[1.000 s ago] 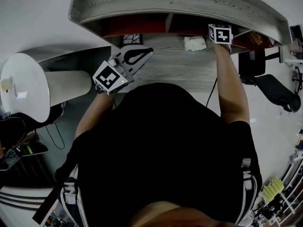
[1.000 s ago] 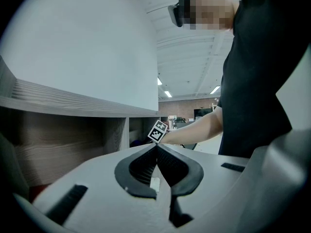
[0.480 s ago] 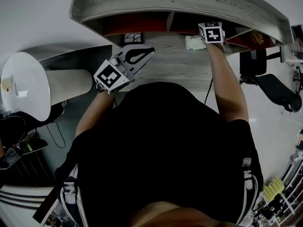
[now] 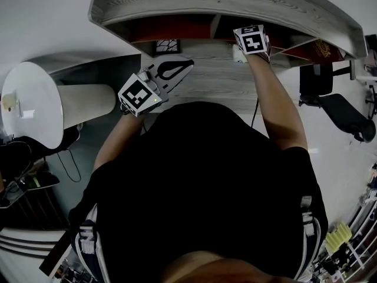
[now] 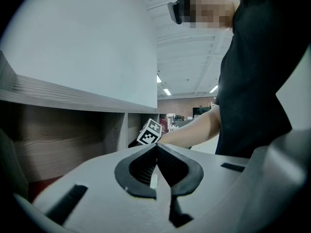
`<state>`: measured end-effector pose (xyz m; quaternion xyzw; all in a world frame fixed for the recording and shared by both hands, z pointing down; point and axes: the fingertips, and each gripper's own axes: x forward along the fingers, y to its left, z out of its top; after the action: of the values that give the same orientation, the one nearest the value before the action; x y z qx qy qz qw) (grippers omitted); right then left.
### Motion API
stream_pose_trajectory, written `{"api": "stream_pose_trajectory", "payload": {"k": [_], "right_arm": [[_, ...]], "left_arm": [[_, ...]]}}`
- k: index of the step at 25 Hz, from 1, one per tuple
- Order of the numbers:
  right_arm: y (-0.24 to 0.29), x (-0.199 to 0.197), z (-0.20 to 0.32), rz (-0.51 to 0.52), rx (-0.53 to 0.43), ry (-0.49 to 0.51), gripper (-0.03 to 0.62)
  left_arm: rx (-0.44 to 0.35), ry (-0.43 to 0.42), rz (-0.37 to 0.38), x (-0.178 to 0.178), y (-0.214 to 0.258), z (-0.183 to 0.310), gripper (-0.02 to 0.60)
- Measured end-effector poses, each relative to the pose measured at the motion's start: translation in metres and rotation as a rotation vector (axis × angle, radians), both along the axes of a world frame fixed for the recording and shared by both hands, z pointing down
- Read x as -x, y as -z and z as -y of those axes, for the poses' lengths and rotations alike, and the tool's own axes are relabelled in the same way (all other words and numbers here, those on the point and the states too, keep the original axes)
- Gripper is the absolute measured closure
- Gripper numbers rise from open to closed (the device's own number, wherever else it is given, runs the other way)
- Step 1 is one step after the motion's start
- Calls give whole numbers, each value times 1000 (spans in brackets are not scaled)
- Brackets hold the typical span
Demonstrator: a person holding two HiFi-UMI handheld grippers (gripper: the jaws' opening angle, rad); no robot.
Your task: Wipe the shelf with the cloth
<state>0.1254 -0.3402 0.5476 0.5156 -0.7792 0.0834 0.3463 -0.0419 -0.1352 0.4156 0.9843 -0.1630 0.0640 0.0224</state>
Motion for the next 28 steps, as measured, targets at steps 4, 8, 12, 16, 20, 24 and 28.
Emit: {"api": "stream_pose_trajectory", "payload": {"k": [4,8,12,16,20,24,28], "right_arm": [[3,26,0,-4,-10,54,522],[3,42,0,-11,-13,93,522],[3,52,0,5,-4,113,522],[2,52,0,17,-4,103,522],[2,51,0,8,-3,102,522],[3,52,0,8,-8,105,522],[4,53,1,11,-13,106,522]], "left_arm": [[-21,-24,8,0,-5,-3,565],[-19,-44,15,-4,-6,-5,565],[11,-27,14,-4,-5,-4,565],[-6,-39,17,-5,-8,-3,565],[-11,-45,20,-6,-9,-3,565],[-8,-49,18,-6,-8,-2,565],[-5,-52,21,-6,-9,-2,565]]}}
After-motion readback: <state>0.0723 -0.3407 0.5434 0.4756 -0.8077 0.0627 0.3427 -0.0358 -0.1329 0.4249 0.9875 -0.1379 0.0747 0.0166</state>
